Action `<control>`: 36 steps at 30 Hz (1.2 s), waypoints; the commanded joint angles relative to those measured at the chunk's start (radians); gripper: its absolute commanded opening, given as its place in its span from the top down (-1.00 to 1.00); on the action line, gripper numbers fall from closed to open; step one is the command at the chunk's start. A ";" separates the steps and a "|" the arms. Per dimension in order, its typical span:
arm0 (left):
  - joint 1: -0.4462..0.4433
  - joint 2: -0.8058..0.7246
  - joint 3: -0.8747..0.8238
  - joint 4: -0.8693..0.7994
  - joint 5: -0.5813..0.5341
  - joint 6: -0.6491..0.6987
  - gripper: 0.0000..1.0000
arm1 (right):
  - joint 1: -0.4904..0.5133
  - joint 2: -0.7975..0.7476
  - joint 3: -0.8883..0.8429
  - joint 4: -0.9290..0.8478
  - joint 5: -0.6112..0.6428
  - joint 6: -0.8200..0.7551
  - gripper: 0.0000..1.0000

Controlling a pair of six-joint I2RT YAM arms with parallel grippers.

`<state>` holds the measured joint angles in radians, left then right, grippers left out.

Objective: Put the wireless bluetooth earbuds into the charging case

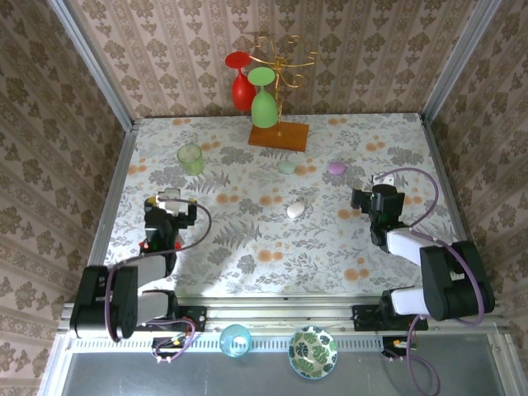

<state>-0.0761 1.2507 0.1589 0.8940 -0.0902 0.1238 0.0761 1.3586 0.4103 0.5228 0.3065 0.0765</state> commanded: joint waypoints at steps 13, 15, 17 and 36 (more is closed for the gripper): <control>0.042 0.299 0.233 0.011 -0.017 -0.081 -1.00 | -0.060 0.176 -0.005 0.345 -0.240 -0.041 -1.00; 0.046 0.304 0.222 0.042 -0.027 -0.079 -1.00 | -0.060 0.178 -0.005 0.342 -0.240 -0.040 -1.00; 0.046 0.307 0.219 0.055 -0.030 -0.075 -1.00 | -0.061 0.177 -0.005 0.342 -0.239 -0.040 -1.00; 0.026 0.308 0.224 0.045 -0.035 -0.055 -1.00 | -0.061 0.177 -0.005 0.341 -0.239 -0.041 -1.00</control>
<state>-0.0452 1.5581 0.3756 0.9474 -0.1135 0.0711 0.0208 1.5314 0.4049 0.8280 0.0734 0.0505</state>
